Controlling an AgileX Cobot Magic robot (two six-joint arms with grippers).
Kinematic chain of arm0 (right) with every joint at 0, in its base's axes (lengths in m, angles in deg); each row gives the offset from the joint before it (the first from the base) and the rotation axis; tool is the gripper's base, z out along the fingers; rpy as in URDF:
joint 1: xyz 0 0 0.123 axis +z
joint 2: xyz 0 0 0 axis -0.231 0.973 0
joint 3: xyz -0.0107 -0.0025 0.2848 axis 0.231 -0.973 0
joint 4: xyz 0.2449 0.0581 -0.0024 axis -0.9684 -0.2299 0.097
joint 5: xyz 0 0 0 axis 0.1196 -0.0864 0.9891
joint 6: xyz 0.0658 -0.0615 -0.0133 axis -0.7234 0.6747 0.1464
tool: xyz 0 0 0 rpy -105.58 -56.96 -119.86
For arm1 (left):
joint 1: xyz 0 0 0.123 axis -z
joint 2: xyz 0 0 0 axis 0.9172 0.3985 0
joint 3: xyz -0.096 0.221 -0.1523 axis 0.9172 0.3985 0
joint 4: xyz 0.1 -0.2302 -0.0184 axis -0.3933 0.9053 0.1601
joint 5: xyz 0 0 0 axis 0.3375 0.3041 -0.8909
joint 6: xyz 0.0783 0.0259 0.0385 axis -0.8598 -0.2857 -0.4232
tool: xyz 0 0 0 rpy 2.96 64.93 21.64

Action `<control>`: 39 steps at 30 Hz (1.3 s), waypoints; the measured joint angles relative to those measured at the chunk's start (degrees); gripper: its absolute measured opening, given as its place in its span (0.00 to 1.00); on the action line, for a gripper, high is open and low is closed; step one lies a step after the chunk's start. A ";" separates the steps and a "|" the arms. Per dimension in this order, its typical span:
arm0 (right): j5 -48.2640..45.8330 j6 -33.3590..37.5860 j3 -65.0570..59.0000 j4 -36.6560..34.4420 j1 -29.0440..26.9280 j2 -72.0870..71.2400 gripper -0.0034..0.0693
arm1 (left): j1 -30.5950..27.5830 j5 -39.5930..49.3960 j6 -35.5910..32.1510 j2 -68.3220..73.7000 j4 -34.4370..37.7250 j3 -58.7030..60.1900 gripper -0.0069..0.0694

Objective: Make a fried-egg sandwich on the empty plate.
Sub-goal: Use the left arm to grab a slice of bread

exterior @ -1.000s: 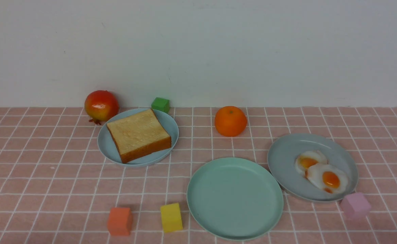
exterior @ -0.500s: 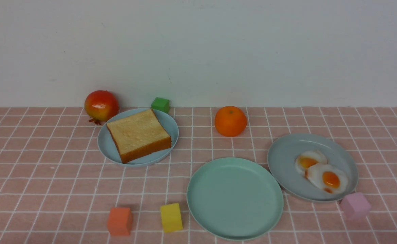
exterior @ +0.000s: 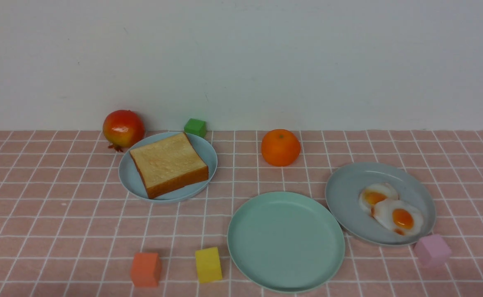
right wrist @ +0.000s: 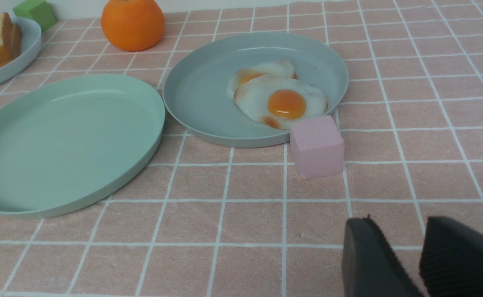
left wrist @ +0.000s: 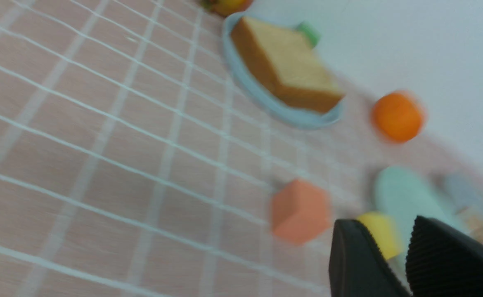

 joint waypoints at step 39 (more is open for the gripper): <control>0.00 0.00 0.00 0.00 0.00 0.00 0.38 | 6.02 28.83 -43.32 62.06 15.55 -45.27 0.11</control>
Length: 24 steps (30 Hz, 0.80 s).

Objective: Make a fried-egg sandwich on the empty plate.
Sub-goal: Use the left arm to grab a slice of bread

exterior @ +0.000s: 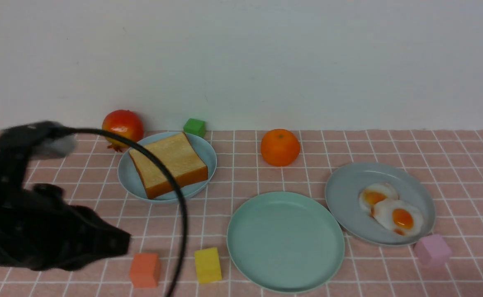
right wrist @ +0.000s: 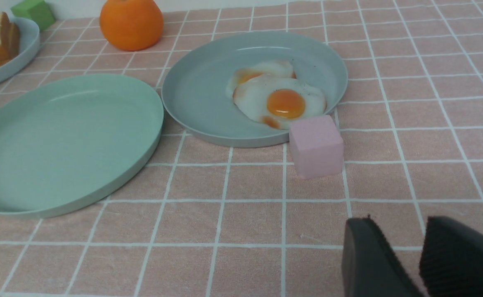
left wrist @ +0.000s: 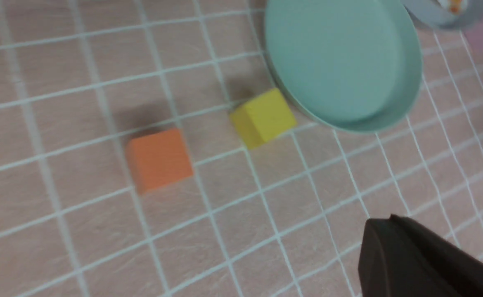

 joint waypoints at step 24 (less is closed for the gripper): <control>16.90 -12.01 -0.26 -18.83 0.00 0.00 0.38 | 8.34 6.01 5.29 23.15 -24.19 -25.98 0.11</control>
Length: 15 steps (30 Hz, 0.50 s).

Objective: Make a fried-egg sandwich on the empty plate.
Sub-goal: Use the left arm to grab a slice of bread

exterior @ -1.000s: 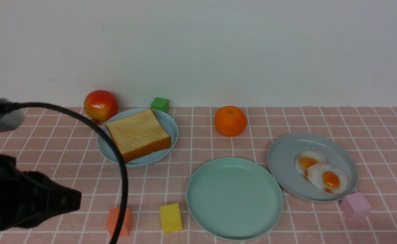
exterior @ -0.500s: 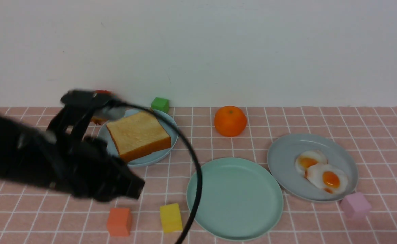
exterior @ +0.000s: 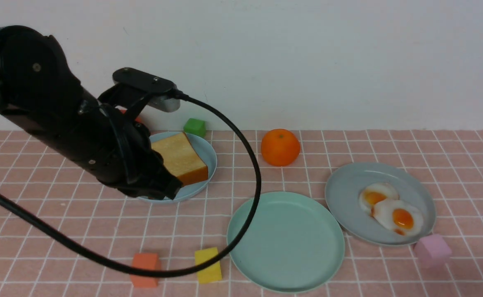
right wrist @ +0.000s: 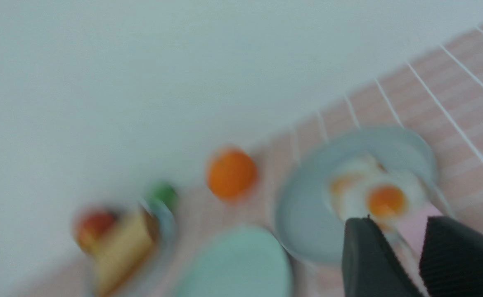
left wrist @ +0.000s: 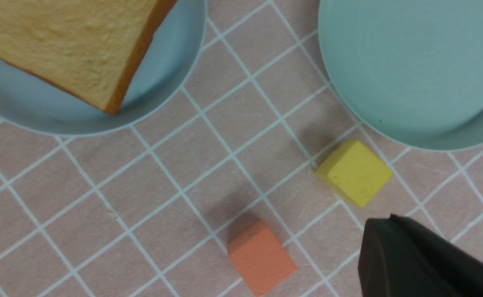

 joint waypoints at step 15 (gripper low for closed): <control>-15.91 0.98 9.91 -3.19 0.00 0.00 0.18 | -1.89 -1.95 0.83 10.49 -3.70 -6.34 0.11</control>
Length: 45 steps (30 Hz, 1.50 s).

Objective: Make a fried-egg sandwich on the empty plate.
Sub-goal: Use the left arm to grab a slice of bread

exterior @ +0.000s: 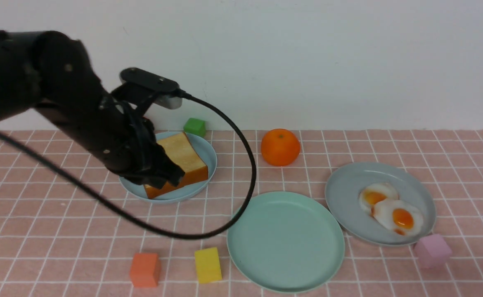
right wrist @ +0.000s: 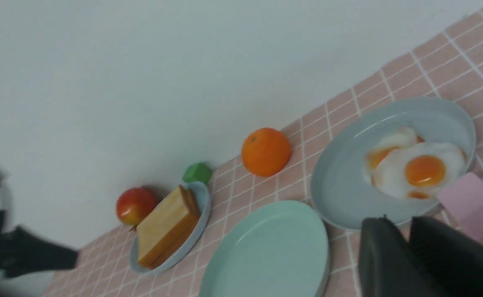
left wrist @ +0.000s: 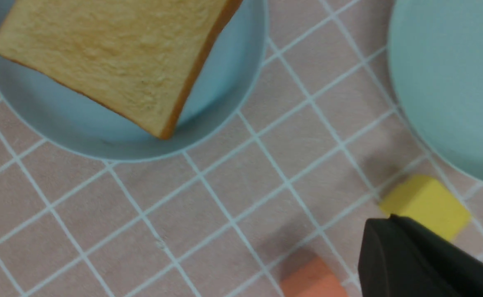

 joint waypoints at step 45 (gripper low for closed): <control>-32.21 13.95 30.11 8.31 0.00 14.32 0.07 | 0.06 -2.31 -1.10 28.22 -19.05 -20.58 0.15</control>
